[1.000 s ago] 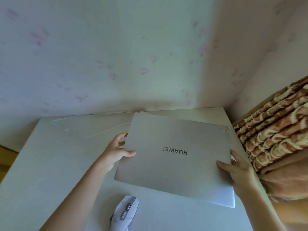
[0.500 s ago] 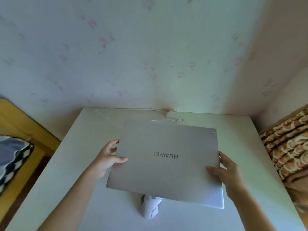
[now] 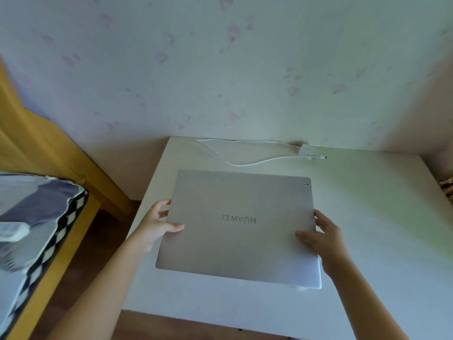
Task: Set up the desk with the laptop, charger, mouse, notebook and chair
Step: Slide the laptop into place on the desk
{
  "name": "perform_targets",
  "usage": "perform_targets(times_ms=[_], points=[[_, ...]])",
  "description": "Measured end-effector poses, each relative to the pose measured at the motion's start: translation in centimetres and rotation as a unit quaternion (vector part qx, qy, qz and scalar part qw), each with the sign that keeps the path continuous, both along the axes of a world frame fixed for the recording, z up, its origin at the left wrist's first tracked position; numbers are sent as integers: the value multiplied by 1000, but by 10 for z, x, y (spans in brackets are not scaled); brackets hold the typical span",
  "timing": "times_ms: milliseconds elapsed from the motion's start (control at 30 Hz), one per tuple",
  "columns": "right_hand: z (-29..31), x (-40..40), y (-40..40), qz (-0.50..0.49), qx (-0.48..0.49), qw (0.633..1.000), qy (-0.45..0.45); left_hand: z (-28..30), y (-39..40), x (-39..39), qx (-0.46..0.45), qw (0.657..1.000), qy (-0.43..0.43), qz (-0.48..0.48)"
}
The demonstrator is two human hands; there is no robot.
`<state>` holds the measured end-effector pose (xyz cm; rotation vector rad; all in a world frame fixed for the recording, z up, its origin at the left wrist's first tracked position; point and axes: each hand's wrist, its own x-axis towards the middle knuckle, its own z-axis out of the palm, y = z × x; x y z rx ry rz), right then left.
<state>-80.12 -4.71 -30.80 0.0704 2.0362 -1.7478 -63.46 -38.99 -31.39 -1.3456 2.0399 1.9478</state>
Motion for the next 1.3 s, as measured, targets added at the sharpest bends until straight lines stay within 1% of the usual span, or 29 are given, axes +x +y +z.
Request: perform_targets(times_ms=[267,533,733,1100,1233,1300], points=[[-33,74,-67,-5,26,999,-27,-17,-55,78,-9,998,-56,4],[-67,119,-93,13,27,998,-61,-47,-73,124,-11,993,-116,4],[-80,125,-97,9,39,997,-62,-63,-75,125,-17,992,-126,-5],[-84,112,-98,14,64,997,-47,-72,-76,112,-54,991,-122,-12],[-81,106,-95,15,69,996,-45,-76,-75,107,-77,989,-127,-28],[-80,106,-95,20,77,996,-40,-78,-76,105,-113,983,-139,-46]])
